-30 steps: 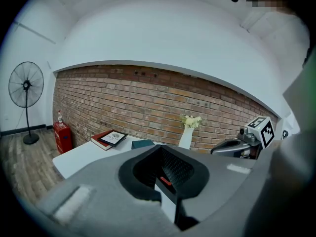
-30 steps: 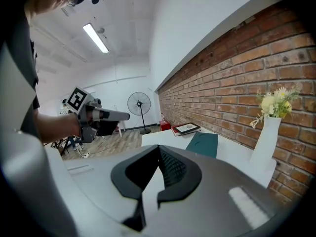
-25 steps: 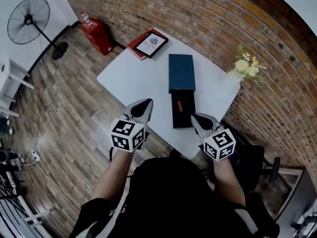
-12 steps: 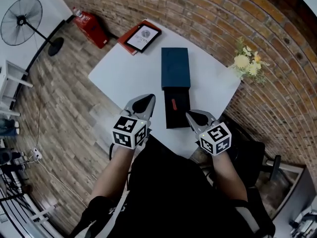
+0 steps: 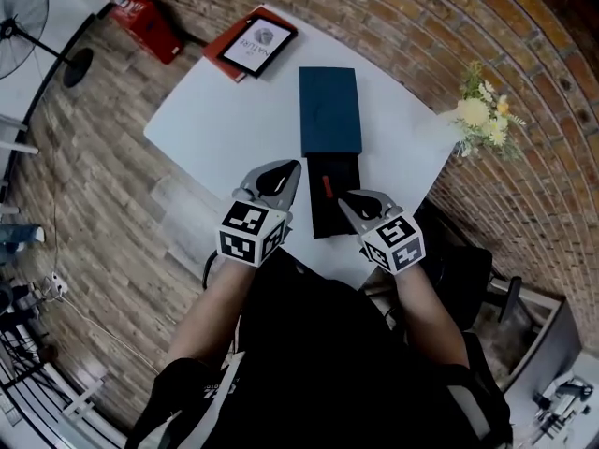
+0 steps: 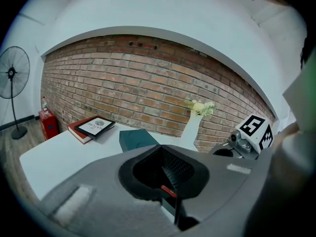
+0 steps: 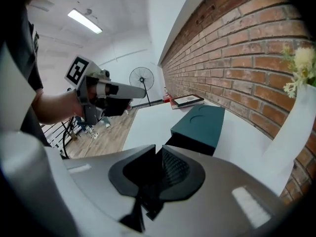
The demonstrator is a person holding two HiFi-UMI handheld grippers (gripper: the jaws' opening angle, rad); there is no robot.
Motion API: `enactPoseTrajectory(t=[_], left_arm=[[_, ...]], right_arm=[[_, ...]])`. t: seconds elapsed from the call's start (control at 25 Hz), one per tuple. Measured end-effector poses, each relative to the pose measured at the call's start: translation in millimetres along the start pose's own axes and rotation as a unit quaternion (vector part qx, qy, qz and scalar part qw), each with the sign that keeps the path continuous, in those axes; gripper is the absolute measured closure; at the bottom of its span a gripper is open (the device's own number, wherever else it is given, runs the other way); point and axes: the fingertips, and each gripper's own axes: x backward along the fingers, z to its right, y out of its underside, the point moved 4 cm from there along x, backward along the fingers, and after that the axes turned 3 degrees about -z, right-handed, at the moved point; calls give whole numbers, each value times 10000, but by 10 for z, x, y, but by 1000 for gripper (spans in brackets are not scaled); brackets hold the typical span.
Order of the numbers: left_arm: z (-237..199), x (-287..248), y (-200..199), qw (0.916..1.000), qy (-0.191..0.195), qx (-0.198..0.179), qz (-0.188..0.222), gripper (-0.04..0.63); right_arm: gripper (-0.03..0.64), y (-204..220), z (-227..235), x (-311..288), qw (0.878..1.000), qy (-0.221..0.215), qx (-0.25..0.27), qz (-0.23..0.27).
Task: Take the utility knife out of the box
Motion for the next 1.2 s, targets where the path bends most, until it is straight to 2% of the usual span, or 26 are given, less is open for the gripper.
enactPoseTrajectory(t=[0.28, 0.56, 0.84, 1.2], left_arm=[[-187, -124, 107, 9998, 149, 126, -97, 588], [-348, -158, 229, 9991, 180, 353, -136, 588], [-432, -182, 279, 9987, 137, 473, -133, 588], [-456, -124, 311, 9983, 44, 563, -134, 588]], right_arm=[[549, 159, -10, -482, 9939, 68, 607, -921], [514, 415, 5, -787, 9749, 145, 1219, -1857], [500, 567, 99, -960, 9594, 134, 1481, -2397], [519, 728, 66, -1111, 9433, 254, 1577, -2911]])
